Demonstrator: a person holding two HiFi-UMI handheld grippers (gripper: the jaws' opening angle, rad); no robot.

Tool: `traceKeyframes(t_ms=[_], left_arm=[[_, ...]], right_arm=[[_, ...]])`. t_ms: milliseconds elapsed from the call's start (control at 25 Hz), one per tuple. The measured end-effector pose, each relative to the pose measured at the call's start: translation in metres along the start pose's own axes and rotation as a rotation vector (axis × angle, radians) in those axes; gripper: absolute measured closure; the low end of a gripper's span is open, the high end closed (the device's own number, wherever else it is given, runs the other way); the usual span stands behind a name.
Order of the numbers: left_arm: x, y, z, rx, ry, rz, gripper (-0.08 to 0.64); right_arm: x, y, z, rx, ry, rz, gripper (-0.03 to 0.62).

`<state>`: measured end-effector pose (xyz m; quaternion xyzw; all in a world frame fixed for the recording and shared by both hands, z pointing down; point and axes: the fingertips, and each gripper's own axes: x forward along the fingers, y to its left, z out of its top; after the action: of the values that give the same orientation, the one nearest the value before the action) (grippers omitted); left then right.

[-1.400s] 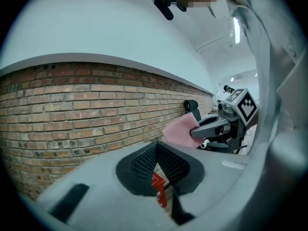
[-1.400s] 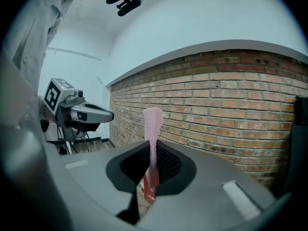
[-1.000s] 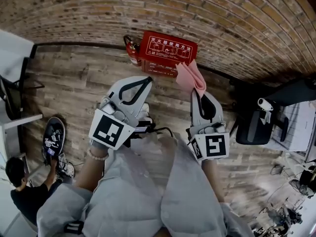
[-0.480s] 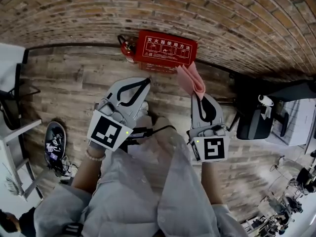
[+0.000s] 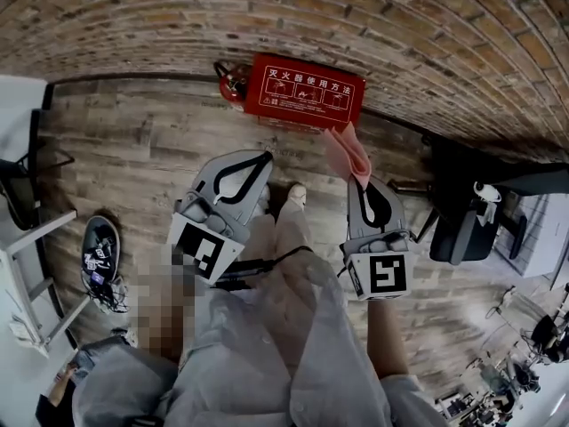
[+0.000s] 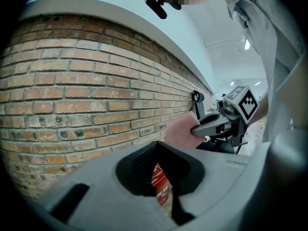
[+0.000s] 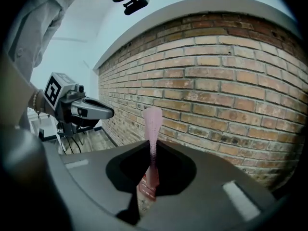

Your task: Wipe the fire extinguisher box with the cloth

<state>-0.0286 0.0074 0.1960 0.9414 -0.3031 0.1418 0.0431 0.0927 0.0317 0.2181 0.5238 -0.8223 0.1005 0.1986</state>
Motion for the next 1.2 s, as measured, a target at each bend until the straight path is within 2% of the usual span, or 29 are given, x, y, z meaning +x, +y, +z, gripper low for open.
traceKeyframes(t_ms=[280, 640, 800, 960, 1200], left_arm=[[0.013, 0.013, -0.022, 0.0, 0.019, 0.027, 0.572], [0.029, 0.047, -0.061, -0.047, 0.037, 0.114, 0.572], [0.033, 0.06, -0.077, -0.044, 0.041, 0.147, 0.572], [0.037, 0.073, -0.101, -0.106, 0.057, 0.185, 0.572], [0.039, 0.093, -0.132, -0.128, 0.082, 0.235, 0.572]], right_arm=[[0.037, -0.005, -0.025, -0.006, 0.029, 0.048, 0.574], [0.092, 0.006, -0.051, -0.034, 0.07, 0.142, 0.574], [0.119, 0.013, -0.057, -0.022, 0.046, 0.182, 0.574], [0.146, 0.02, -0.065, -0.018, 0.05, 0.228, 0.574], [0.19, 0.034, -0.069, -0.044, 0.047, 0.294, 0.574]])
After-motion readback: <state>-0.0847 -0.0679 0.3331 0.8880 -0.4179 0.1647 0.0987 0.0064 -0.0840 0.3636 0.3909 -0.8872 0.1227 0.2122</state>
